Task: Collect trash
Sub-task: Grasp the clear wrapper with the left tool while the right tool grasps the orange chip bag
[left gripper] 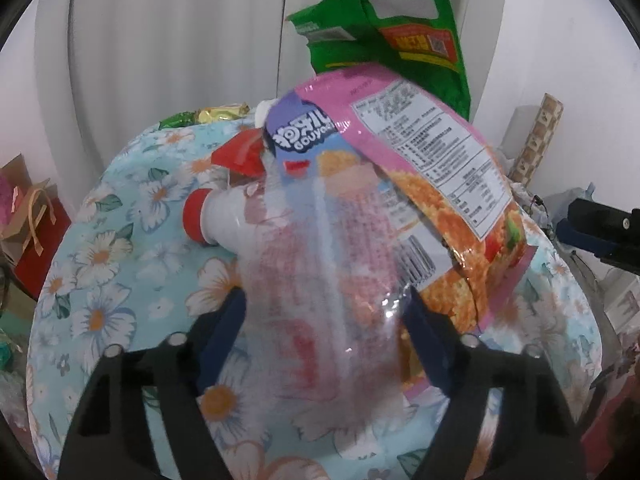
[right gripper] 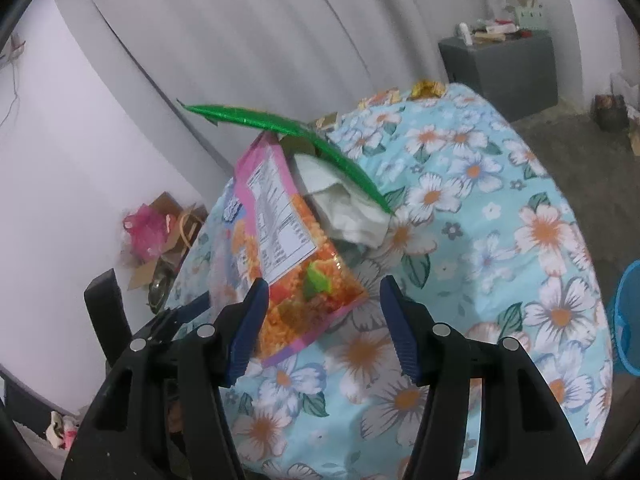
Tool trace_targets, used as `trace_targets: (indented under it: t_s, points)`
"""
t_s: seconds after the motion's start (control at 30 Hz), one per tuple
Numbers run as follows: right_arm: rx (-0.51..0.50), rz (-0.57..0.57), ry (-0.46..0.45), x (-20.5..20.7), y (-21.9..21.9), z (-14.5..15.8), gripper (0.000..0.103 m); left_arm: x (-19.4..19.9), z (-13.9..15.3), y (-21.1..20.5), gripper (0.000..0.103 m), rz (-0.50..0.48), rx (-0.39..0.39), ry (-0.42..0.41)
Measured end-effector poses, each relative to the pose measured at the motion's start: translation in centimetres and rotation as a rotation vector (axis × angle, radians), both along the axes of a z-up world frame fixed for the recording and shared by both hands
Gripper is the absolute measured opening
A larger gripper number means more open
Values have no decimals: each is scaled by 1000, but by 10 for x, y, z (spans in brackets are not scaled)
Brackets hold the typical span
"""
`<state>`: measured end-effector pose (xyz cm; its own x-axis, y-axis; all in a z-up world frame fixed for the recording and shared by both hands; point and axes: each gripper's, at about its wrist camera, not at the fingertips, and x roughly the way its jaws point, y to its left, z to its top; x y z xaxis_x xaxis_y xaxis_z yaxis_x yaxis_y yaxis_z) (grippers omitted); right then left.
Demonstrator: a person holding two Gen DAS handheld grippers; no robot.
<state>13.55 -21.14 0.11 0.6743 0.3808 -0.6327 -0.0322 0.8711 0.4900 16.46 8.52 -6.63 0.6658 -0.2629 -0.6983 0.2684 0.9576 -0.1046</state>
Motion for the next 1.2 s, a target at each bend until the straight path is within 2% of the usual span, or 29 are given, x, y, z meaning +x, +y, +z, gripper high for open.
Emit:
trace_targets:
  t_s: [0.07,0.1,0.13,0.27,0.53,0.67,0.8,0.93,1.07,1.2]
  points:
    - [11,5,2,0,-1,0,53,0,0,3,63,-1,-15,7]
    - [18,8,2,0,-1,0,53,-1,1,4,62,0,-21,10]
    - [23,12,1,0,-2,0,52,-1,2,6,55,-2,-27,11]
    - [55,31,0,0,-5,3,52,-5,5,8,44,-12,-48,19]
    - [192,67,45,25,-21,-8,47,-14,14,15,28,-22,-87,16]
    - [275,76,64,47,-32,-16,46,-20,17,19,24,-26,-88,4]
    - [343,126,122,68,-33,-28,44,-21,17,22,21,-26,-107,7]
    - [395,184,161,74,-28,-34,33,-20,16,22,19,-27,-117,8]
    - [429,254,140,65,-23,-26,22,-19,15,22,18,-24,-116,7]
    - [442,333,101,54,-13,-14,18,-16,14,24,18,-19,-121,12]
